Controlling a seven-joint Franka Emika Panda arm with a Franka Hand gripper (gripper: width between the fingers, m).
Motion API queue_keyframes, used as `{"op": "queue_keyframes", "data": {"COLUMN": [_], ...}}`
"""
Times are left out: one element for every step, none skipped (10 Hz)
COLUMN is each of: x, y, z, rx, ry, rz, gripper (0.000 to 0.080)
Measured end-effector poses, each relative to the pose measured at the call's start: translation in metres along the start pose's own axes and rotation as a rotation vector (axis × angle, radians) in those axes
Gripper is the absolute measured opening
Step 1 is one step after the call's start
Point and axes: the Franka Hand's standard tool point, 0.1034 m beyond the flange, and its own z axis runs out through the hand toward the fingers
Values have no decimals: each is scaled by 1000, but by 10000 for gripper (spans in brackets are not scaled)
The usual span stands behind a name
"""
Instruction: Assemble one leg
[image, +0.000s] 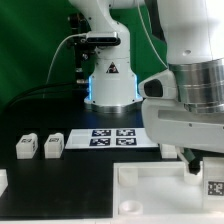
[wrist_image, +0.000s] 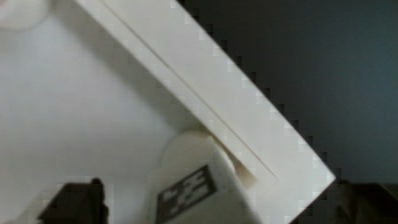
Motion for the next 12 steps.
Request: {"op": "queue_keyframes", "data": {"x": [4, 8, 12, 11, 11, 11, 11, 13, 13, 13, 14, 14], "y": [-1, 0, 0, 0, 0, 0, 1, 4, 4, 5, 7, 10], "z": [-2, -4, -4, -4, -4, -4, -4, -4, -3, -3, -3, -3], "rx": [-3, -5, -2, -1, -1, -1, 0, -1, -1, 1, 14, 31], "ry": [7, 17, 37, 37, 38, 38, 38, 39, 39, 39, 33, 21], "rz": [-160, -296, -349, -339, -307, -310, -246, -121, -73, 60, 286, 544], "gripper": [648, 648, 648, 648, 554, 417, 417, 296, 296, 296, 296, 296]}}
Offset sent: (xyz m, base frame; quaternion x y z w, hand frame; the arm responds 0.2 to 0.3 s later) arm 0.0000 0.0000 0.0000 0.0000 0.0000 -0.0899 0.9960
